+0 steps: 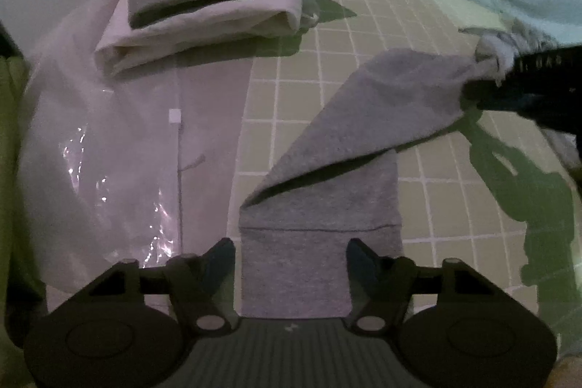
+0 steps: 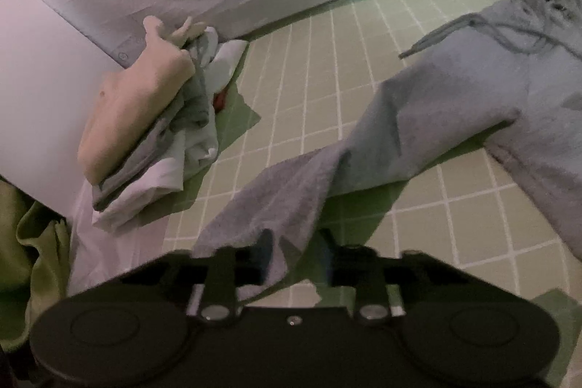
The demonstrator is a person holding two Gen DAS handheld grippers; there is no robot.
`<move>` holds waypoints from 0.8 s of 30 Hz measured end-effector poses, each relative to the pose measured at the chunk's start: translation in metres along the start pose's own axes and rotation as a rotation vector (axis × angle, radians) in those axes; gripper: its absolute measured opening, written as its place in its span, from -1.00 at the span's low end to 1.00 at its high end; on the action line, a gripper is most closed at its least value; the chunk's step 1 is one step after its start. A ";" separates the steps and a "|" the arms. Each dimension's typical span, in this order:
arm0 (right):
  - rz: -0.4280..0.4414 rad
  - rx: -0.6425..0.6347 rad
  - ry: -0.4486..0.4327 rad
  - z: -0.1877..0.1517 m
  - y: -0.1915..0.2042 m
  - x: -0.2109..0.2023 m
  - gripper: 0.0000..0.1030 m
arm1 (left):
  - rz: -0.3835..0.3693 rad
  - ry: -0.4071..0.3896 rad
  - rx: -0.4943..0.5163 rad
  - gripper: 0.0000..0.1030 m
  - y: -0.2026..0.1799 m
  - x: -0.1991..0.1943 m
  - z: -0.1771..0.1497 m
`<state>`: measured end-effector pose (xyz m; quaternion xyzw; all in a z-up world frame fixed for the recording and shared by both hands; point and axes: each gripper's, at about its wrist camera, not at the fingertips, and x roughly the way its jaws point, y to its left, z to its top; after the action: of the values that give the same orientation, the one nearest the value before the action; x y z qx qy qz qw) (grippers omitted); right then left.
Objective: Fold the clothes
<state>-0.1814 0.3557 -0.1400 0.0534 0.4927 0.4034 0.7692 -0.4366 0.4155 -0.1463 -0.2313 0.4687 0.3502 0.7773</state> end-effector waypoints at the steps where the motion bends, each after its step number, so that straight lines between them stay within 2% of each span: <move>1: 0.008 -0.003 -0.002 0.001 -0.001 0.001 -0.98 | 0.001 -0.004 -0.003 0.23 0.000 0.000 -0.001; 5: 0.011 -0.037 -0.032 0.005 -0.005 -0.009 -0.98 | 0.000 -0.008 -0.013 0.02 0.001 0.000 0.001; 8: 0.007 -0.009 -0.035 0.006 -0.013 -0.017 -0.98 | -0.010 -0.006 -0.024 -0.13 0.002 -0.001 0.004; 10: 0.004 0.007 -0.035 0.005 -0.018 -0.020 -0.98 | -0.016 -0.004 -0.032 -0.33 0.002 -0.001 0.005; 11: 0.002 0.014 -0.034 0.004 -0.020 -0.021 -0.98 | -0.018 -0.004 -0.032 -0.55 0.002 -0.001 0.006; 12: 0.001 0.018 -0.034 0.003 -0.021 -0.023 -0.98 | -0.019 -0.003 -0.030 -0.69 0.003 -0.002 0.006; 14: 0.000 0.028 -0.038 0.001 -0.022 -0.028 -0.98 | -0.022 -0.002 -0.027 -0.82 0.004 -0.003 0.006; 18: -0.001 0.043 -0.071 0.004 -0.023 -0.049 -0.98 | -0.116 0.013 -0.068 -0.87 0.012 -0.022 0.004; 20: -0.003 -0.020 -0.118 0.012 -0.012 -0.067 -0.98 | -0.197 0.013 -0.127 -0.88 0.019 -0.040 0.004; 21: 0.001 -0.053 -0.144 0.018 -0.005 -0.075 -0.98 | -0.210 0.010 -0.166 -0.88 0.025 -0.045 0.004; 24: 0.046 -0.151 -0.229 0.044 0.024 -0.089 -0.98 | -0.152 0.000 -0.257 -0.88 0.048 -0.047 0.006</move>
<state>-0.1762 0.3253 -0.0423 0.0524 0.3686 0.4479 0.8129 -0.4844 0.4359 -0.1033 -0.3637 0.4013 0.3476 0.7654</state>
